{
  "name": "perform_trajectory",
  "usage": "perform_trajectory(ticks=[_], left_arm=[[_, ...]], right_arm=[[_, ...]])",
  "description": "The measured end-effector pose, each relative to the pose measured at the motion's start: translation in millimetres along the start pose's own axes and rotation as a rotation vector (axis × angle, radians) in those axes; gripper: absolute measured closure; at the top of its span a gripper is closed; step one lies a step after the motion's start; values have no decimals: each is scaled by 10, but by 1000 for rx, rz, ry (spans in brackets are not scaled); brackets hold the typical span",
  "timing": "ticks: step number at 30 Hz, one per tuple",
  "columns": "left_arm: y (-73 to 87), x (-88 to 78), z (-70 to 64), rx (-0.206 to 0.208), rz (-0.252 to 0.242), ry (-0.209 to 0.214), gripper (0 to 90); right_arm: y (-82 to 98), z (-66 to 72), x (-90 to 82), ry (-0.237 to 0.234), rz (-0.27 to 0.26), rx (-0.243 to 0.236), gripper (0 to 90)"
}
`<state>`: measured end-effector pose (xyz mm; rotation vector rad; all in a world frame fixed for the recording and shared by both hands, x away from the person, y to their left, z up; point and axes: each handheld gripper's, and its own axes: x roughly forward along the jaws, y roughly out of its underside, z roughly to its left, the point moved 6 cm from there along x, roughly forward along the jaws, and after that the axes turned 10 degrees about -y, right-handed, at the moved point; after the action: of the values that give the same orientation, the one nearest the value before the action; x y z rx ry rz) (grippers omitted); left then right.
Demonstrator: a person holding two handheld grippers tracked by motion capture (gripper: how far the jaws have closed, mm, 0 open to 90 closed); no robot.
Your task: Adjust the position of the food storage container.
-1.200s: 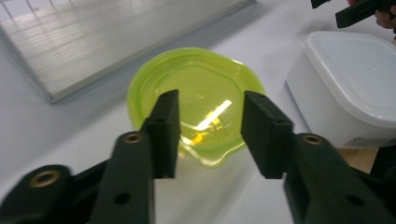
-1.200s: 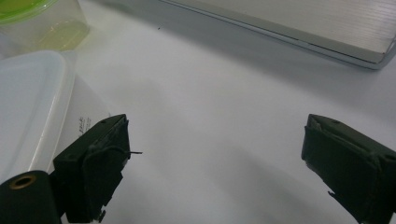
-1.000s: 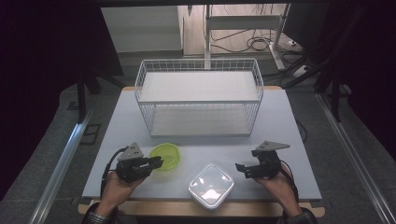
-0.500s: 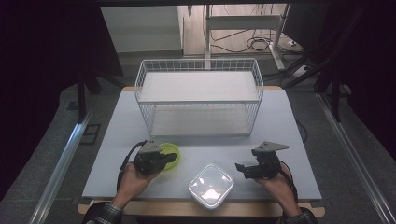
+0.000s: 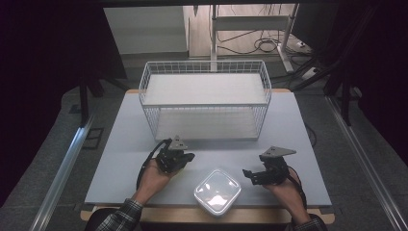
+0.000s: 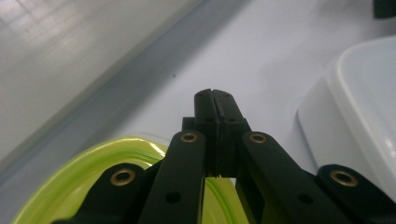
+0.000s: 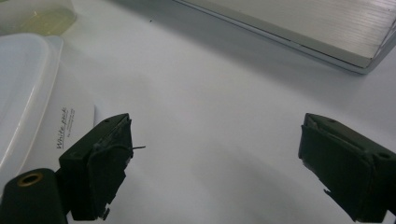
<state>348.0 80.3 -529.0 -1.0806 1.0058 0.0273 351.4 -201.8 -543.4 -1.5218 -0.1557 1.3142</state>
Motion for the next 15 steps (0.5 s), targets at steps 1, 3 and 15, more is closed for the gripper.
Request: perform_trajectory(ticks=[1, 3, 15], left_arm=[[13, 6, -2, 7, 11, -9, 900], [28, 0, -3, -2, 30, -15, 900], [211, -121, 89, -14, 92, -69, 900]], right_arm=[[0, 0, 0, 0, 0, 0, 104], [4, 0, 3, 1, 5, -2, 104], [25, 8, 11, 5, 30, -19, 106]])
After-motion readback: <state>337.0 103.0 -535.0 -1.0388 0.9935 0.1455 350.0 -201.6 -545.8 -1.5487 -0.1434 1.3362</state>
